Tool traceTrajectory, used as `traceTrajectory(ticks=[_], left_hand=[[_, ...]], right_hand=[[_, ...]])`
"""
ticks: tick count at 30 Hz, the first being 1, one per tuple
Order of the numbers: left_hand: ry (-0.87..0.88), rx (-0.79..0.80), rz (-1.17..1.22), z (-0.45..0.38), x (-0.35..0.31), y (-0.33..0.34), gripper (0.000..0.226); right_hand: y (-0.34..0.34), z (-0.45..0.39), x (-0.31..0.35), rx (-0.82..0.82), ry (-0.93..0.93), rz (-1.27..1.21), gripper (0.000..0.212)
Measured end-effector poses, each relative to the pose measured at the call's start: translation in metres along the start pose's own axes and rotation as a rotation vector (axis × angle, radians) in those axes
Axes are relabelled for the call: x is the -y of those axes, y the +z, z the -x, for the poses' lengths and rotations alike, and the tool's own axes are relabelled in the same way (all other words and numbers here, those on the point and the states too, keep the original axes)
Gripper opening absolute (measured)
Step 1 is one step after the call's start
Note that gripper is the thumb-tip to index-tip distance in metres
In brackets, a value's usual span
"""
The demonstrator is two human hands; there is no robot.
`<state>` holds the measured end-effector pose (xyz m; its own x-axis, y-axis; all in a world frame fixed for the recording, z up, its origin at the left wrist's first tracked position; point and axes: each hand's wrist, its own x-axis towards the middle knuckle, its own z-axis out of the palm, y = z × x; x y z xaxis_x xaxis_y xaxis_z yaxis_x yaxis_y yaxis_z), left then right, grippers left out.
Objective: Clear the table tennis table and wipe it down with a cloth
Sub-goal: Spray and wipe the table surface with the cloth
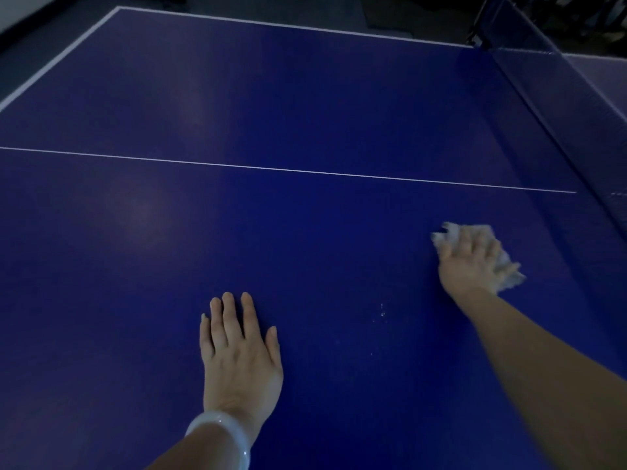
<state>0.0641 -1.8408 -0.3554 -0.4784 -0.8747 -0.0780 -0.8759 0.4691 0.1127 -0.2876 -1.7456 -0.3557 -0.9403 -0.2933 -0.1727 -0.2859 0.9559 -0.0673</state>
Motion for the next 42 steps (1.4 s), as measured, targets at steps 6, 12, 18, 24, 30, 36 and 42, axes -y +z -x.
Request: traceTrajectory(ticks=[6, 12, 18, 24, 30, 36, 42], left_hand=[[-0.012, -0.017, 0.014, 0.000, -0.001, 0.002, 0.066], [-0.015, -0.006, 0.035, 0.002, -0.005, -0.005, 0.069], [-0.017, 0.007, 0.063, 0.002, -0.002, -0.004, 0.067], [0.003, -0.030, 0.054, 0.001, 0.001, 0.002, 0.066], [0.031, -0.028, 0.229, 0.002, 0.010, -0.003, 0.061], [0.109, -0.027, 0.474, 0.059, 0.065, -0.018, 0.054], [-0.070, -0.013, 0.153, 0.135, 0.135, -0.008, 0.069]], right_hand=[[0.018, 0.082, 0.055, -0.016, 0.061, -0.002, 0.063], [0.044, 0.176, 0.083, 0.022, -0.756, 0.069, 0.063], [0.018, 0.123, -0.062, -0.046, -0.078, -0.069, 0.059], [0.038, 0.216, -0.032, -0.075, 0.110, -0.129, 0.065], [0.054, 0.257, -0.006, -0.064, -0.089, -0.095, 0.061], [0.052, 0.256, -0.005, -0.063, -0.107, -0.104, 0.060], [0.045, 0.260, 0.002, -0.035, -0.084, -0.111, 0.060]])
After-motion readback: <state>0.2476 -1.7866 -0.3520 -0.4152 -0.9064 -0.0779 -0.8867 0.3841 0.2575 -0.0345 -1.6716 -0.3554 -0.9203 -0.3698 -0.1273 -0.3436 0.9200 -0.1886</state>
